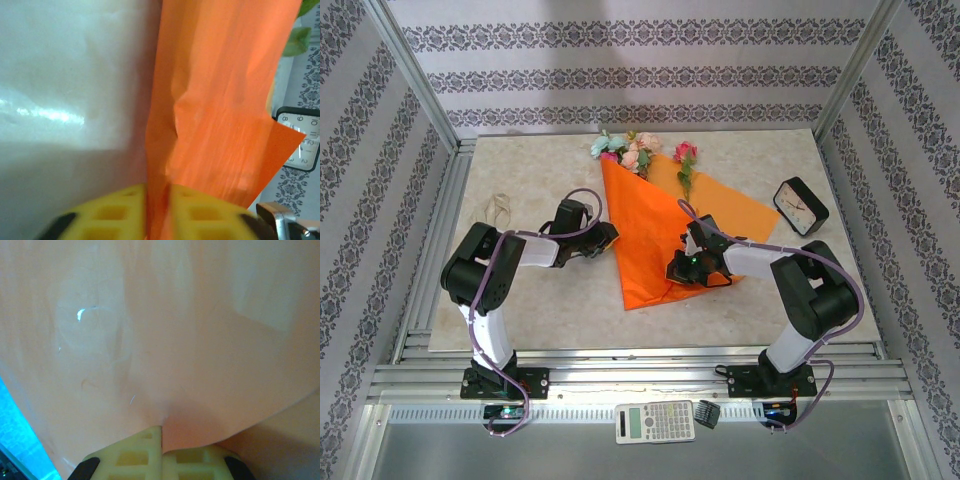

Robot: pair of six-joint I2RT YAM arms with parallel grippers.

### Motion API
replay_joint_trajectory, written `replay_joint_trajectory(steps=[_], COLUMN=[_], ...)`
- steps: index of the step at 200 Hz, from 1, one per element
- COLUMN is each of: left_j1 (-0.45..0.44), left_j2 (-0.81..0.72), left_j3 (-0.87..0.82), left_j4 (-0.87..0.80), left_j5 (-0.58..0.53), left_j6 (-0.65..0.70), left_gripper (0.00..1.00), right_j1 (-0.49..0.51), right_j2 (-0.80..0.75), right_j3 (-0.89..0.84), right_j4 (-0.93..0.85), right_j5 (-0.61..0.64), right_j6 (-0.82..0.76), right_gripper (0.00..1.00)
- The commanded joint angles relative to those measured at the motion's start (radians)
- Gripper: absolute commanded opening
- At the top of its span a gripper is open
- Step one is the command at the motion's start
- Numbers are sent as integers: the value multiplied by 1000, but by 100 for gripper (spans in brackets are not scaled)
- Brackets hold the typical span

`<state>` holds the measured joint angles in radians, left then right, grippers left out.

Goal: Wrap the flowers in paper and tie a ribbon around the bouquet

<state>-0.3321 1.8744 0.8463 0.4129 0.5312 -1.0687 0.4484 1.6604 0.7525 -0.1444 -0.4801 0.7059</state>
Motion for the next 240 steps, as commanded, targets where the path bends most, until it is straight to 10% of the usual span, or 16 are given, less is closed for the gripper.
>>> replay_joint_trajectory(steps=[1,37,67,97,110,131,171,198,214,240], left_j1=[36,56,82,106,114,121,137,154,161,171], left_j2=[28,122,166,173,192,237,330,360,387,450], left_j3=[48,128,161,177,203,251,355,408,452,530], left_j4=[28,46,82,113,111,111,130,142,129,123], left_j5=[-4,26,31,34,48,66,86,74,76,86], left_j6=[22,11,-8,-18,-26,-28,-51,-61,-63,-74], left_gripper=[35,34,0,0,24,30,0,0,28,29], right_j1=[-20,-24,-28,-33,-35,-36,-44,-47,-50,-52], right_j2=[29,44,47,51,62,85,98,106,114,130], right_j3=[-44,-42,-41,-40,-34,-21,-4,7,13,26], right_j4=[-83,-79,-87,-87,-87,-91,-91,-103,-107,-112], right_j5=[92,72,72,66,51,28,9,1,-9,-24], right_j6=[-39,-47,-58,-69,-76,-90,-94,-104,-112,-124], right_gripper=[0,0,0,0,0,0,0,0,0,0])
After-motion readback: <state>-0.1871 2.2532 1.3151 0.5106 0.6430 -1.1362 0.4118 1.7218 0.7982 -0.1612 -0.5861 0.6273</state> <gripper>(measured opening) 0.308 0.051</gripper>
